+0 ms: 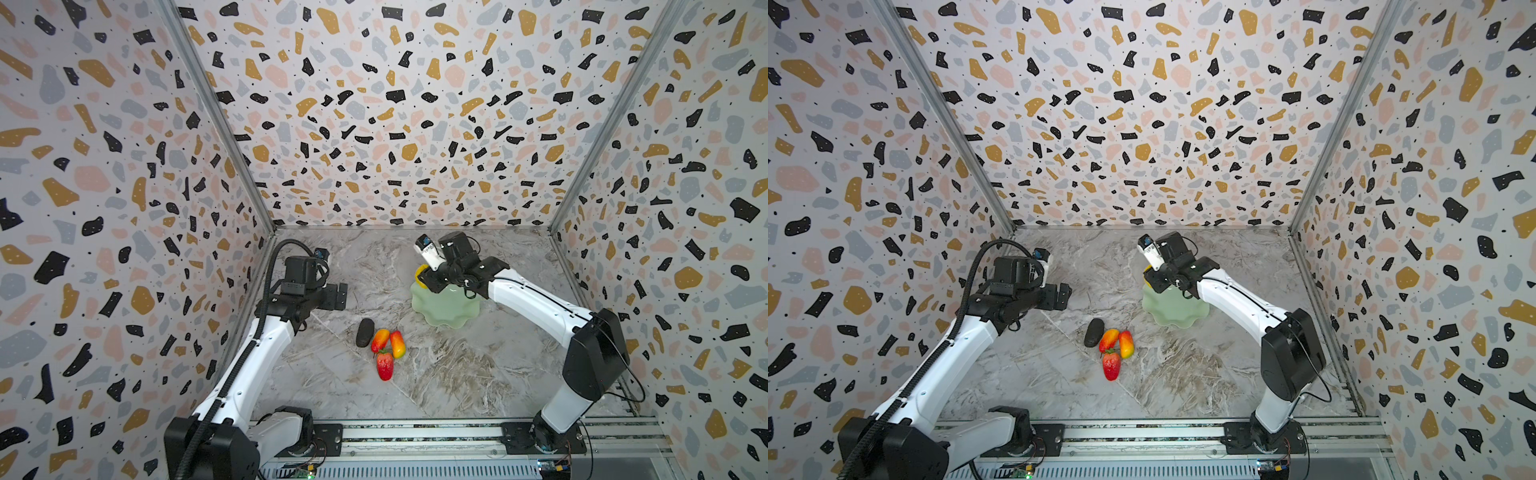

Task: Place and organize the fake fruits in the fruit bowl
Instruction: 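Carry the yellow apple into the green bowl and release it, then move the right gripper back to the dark avocado and grasp it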

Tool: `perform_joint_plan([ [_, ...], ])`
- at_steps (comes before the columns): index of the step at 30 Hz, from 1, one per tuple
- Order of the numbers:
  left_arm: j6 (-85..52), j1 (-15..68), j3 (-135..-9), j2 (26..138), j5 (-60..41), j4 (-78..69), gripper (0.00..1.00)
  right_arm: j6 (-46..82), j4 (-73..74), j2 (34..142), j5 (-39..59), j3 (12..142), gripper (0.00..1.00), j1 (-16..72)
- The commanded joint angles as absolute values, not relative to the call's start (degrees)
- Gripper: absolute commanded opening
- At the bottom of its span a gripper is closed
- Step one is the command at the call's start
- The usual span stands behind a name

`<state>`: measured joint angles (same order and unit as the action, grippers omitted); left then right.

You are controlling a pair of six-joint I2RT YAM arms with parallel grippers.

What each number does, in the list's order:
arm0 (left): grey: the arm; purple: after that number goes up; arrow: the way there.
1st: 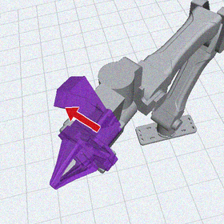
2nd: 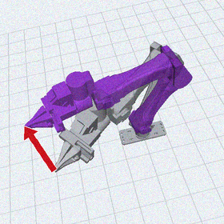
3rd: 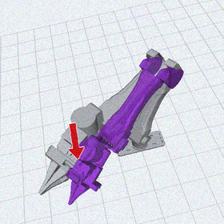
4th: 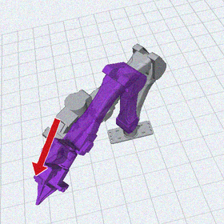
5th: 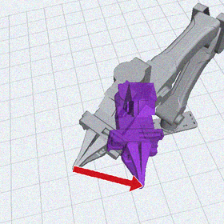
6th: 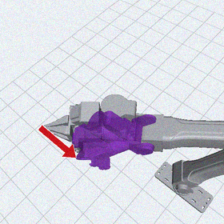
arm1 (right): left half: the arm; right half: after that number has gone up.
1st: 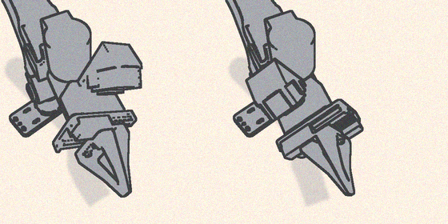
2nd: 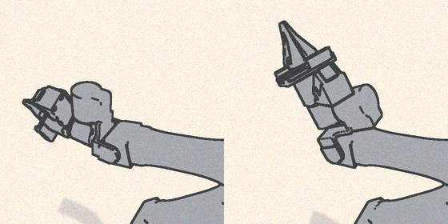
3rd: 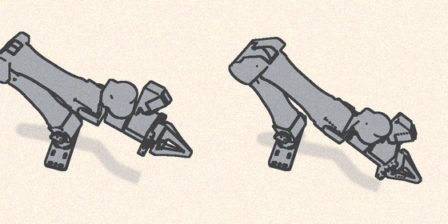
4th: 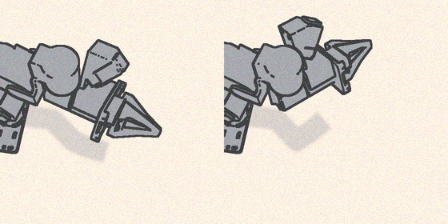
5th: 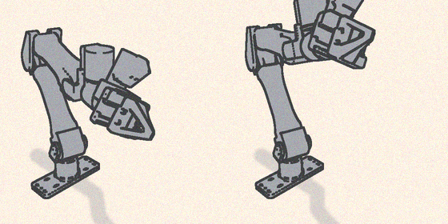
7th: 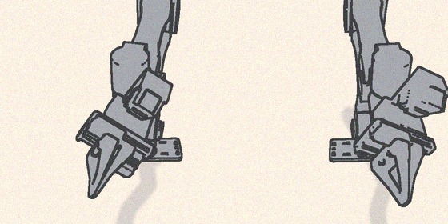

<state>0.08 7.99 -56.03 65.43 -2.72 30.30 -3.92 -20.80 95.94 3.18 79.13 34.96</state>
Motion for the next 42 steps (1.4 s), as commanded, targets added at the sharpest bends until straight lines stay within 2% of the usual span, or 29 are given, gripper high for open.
perform_joint_plan([
  [1, 0.72, 7.65, -55.72, 64.78, -3.16, 28.63, 1.0, -2.22, -19.32, 95.53, 1.53, 74.96, 0.46, 32.28],
  [14, 0.84, 7.65, -55.55, 64.95, -3.12, 28.51, 1.0, -1.39, -11.72, 103.61, 2.03, 71.16, 0.46, 28.91],
  [19, 0.83, 7.65, -55.46, 64.95, -3.15, 28.4, 1.0, -1.41, -10.91, 105.14, 1.62, 71.44, 0.54, 28.84],
  [22, 0.83, 7.65, -55.46, 64.95, -3.04, 28.39, 0.99, -1.43, -10.99, 105.86, 1.67, 71.72, 0.61, 28.86],
  [28, 0.88, 7.65, -55.46, 64.95, -3.07, 28.39, 1.0, -2.17, -12.1, 104.58, 0.72, 72.53, 0.99, 28.99],
  [35, 0.95, 7.65, -55.63, 65.28, -3.08, 28.48, 1.0, -4.59, -17.81, 99.33, -1.54, 77.66, 0.99, 32.84],
  [42, 1.12, 7.65, -56.08, 66.36, -2.69, 28.96, 1.0, -1.39, -18.47, 99.79, 5.49, 81.14, 0.99, 43.24],
])
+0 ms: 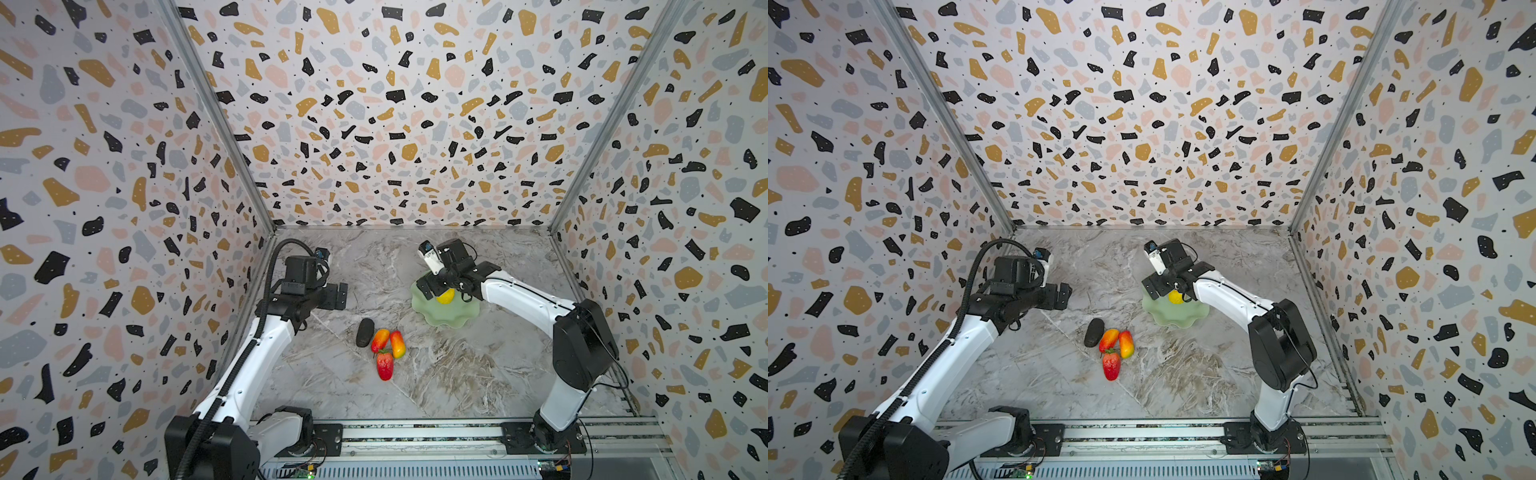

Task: Place and organize the fake fruits in the fruit bowl
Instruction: 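Move the right gripper back to the dark avocado and grasp it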

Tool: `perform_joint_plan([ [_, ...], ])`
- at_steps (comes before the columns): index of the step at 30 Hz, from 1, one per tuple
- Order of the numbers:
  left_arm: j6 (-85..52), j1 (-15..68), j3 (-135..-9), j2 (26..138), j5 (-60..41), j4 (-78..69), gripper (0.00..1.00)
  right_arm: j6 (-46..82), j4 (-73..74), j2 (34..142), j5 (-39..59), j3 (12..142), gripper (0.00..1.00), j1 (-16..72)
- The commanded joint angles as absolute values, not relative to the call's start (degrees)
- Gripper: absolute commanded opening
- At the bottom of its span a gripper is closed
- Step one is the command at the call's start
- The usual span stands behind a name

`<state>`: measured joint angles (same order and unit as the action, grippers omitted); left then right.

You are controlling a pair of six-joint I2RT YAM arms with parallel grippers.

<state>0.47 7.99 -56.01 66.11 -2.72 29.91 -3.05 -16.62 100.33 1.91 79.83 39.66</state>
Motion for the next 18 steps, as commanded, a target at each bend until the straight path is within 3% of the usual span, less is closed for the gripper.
perform_joint_plan([
  [1, 1.11, 7.65, -55.99, 66.28, -2.57, 28.83, 1.0, -0.55, -18.08, 100.9, 6.15, 81.67, 0.99, 45.09],
  [18, 0.89, 7.65, -55.46, 65.3, -2.51, 28.3, 0.99, 11.22, -8.87, 118.02, 12.43, 87.19, 0.99, 56.52],
])
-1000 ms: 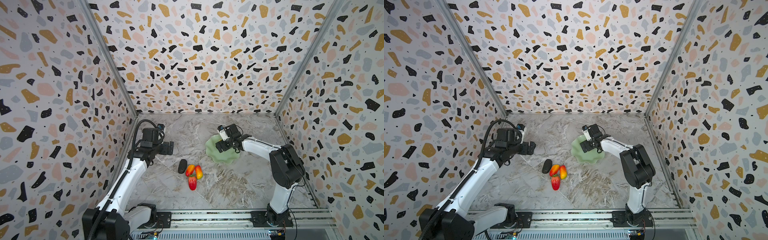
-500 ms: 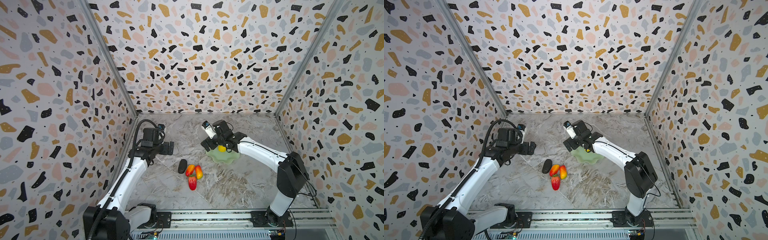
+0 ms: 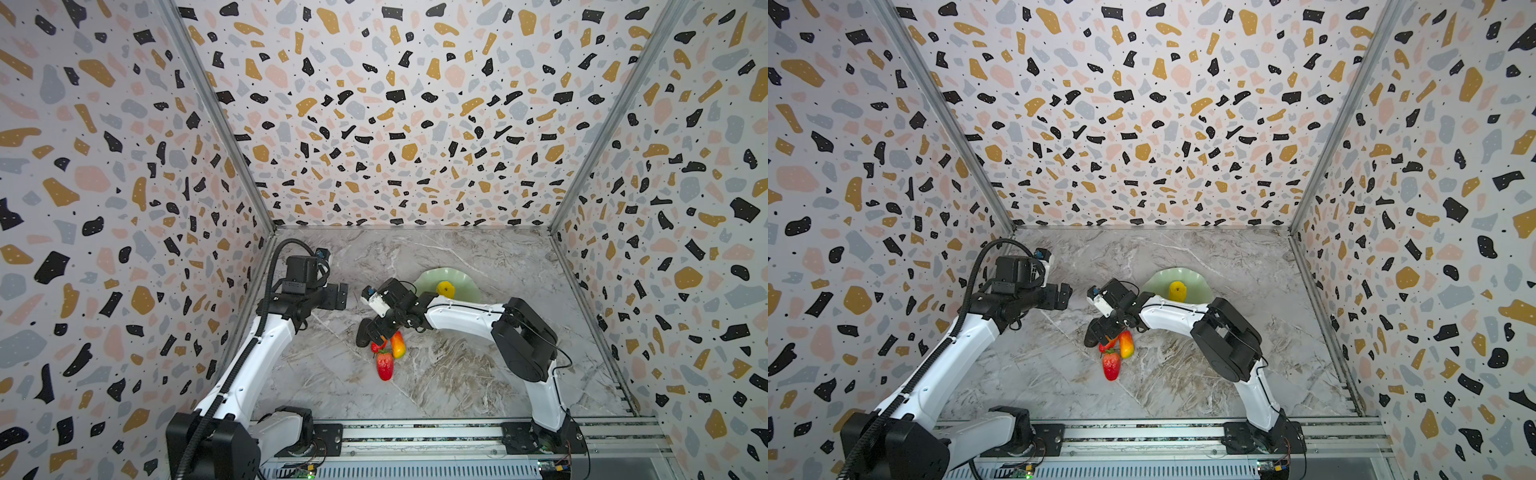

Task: Place and organize the fake fruits in the fruit bowl
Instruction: 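Move the right gripper back to the dark avocado and grasp it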

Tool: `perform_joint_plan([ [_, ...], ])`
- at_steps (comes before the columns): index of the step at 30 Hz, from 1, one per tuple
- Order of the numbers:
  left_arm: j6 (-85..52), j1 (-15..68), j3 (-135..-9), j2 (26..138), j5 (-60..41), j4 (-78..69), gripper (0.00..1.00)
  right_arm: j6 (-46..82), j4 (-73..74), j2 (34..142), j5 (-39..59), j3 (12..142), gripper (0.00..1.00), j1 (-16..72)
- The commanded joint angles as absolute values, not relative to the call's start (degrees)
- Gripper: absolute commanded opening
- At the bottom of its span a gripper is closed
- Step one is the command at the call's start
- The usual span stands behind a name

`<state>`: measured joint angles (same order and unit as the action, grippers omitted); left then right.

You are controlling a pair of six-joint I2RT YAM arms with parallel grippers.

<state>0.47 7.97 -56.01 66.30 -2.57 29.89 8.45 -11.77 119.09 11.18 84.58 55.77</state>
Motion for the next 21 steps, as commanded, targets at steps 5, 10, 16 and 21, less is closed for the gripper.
perform_joint_plan([
  [5, 0.92, 7.65, -55.29, 64.97, -2.46, 28.26, 1.0, 12.52, -7.33, 119.82, 13.15, 87.6, 1.0, 56.69],
  [10, 0.92, 7.65, -55.13, 64.78, -2.46, 28.14, 1.0, 13.02, -6.33, 121.87, 14.22, 89.01, 0.97, 56.7],
  [16, 0.96, 7.65, -55.02, 64.54, -2.37, 28.04, 0.99, 12.5, -7.03, 124.33, 15.4, 90.87, 0.91, 57.09],
  [21, 0.88, 7.65, -54.93, 64.51, -2.37, 28.06, 1.0, 10.06, -7.91, 124.24, 16.04, 90.54, 0.89, 57.49],
])
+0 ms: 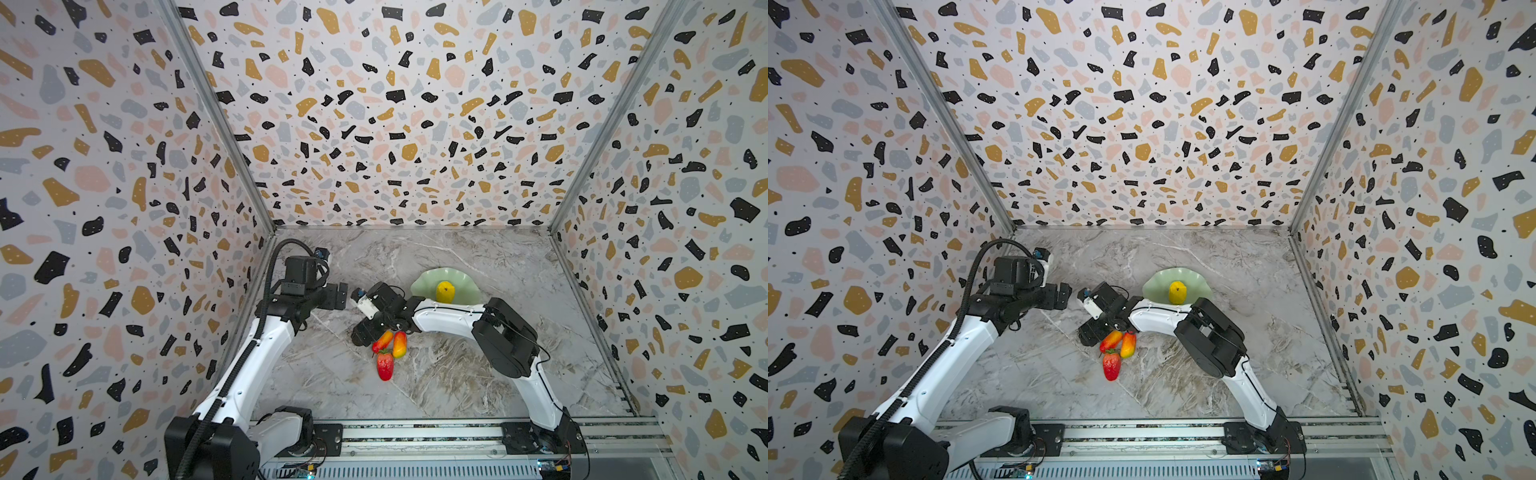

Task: Place and organize the fake fruits in the fruit bowl
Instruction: 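Move the right gripper back to the dark avocado and grasp it, then lift the avocado with the right gripper toward the bowl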

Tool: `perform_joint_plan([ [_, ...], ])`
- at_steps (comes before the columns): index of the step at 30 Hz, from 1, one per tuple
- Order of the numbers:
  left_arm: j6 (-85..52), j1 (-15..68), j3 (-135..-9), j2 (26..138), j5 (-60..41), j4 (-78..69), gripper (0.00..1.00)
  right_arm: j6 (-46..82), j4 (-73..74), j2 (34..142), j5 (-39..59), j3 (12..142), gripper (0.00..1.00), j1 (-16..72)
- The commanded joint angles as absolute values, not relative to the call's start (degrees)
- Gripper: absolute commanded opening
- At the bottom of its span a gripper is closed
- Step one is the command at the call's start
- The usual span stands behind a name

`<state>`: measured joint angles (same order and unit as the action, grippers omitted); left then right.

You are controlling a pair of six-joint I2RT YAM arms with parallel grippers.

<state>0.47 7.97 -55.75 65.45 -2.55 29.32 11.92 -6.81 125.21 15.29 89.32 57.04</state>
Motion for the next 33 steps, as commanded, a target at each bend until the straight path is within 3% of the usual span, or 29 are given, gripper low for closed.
perform_joint_plan([
  [1, 0.92, 7.65, -54.89, 64.51, -2.37, 28.04, 0.99, 9.43, -8.05, 124.12, 16.25, 90.28, 0.89, 57.55],
  [20, 0.94, 7.65, -54.76, 64.07, -2.46, 27.94, 1.0, 6.94, -6.79, 121.3, 16.03, 87.54, 0.76, 57.49],
  [33, 0.93, 7.65, -54.67, 63.63, -2.42, 27.77, 1.0, 7.73, -3.71, 118.61, 14.93, 86.57, 0.55, 56.0],
])
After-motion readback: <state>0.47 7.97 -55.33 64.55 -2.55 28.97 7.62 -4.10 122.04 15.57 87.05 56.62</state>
